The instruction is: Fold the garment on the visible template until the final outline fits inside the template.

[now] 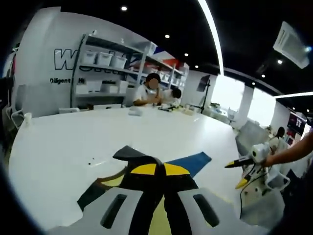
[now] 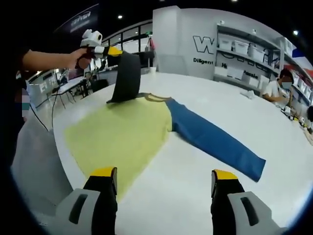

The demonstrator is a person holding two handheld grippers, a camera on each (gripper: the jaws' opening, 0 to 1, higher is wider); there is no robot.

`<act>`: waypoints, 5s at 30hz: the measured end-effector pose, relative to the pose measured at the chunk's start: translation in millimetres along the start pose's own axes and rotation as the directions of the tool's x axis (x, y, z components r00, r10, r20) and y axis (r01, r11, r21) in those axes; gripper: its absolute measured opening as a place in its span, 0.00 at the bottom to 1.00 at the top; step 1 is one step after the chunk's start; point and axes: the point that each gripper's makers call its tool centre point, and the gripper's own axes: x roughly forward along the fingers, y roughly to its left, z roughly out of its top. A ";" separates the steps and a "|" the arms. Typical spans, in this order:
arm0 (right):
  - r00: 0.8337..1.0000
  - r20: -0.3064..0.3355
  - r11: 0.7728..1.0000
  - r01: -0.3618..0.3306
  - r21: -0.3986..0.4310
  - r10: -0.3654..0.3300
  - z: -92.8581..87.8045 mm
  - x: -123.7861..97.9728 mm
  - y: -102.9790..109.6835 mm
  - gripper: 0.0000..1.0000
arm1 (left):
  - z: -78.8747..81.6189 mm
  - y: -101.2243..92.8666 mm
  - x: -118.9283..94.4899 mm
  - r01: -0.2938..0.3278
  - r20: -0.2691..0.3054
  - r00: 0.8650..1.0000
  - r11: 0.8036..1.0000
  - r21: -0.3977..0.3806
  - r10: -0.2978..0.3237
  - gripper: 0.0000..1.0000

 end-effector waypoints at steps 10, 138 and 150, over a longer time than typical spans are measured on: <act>1.000 -0.003 1.000 0.001 0.008 -0.001 -3.3 -1.9 1.8 0.77 | -33.1 -1.9 33.8 -0.020 -0.081 0.997 1.000 -0.024 0.018 0.08; 0.978 -0.077 0.978 0.197 0.065 -0.192 -1.9 6.3 -128.9 0.70 | -132.2 -28.7 23.3 0.130 -0.291 0.956 0.944 0.302 -0.039 0.89; 0.958 -0.151 0.955 0.265 0.131 -0.245 -20.1 17.1 -156.3 0.62 | -134.7 -30.9 16.2 0.123 -0.297 0.954 0.951 0.283 -0.035 0.92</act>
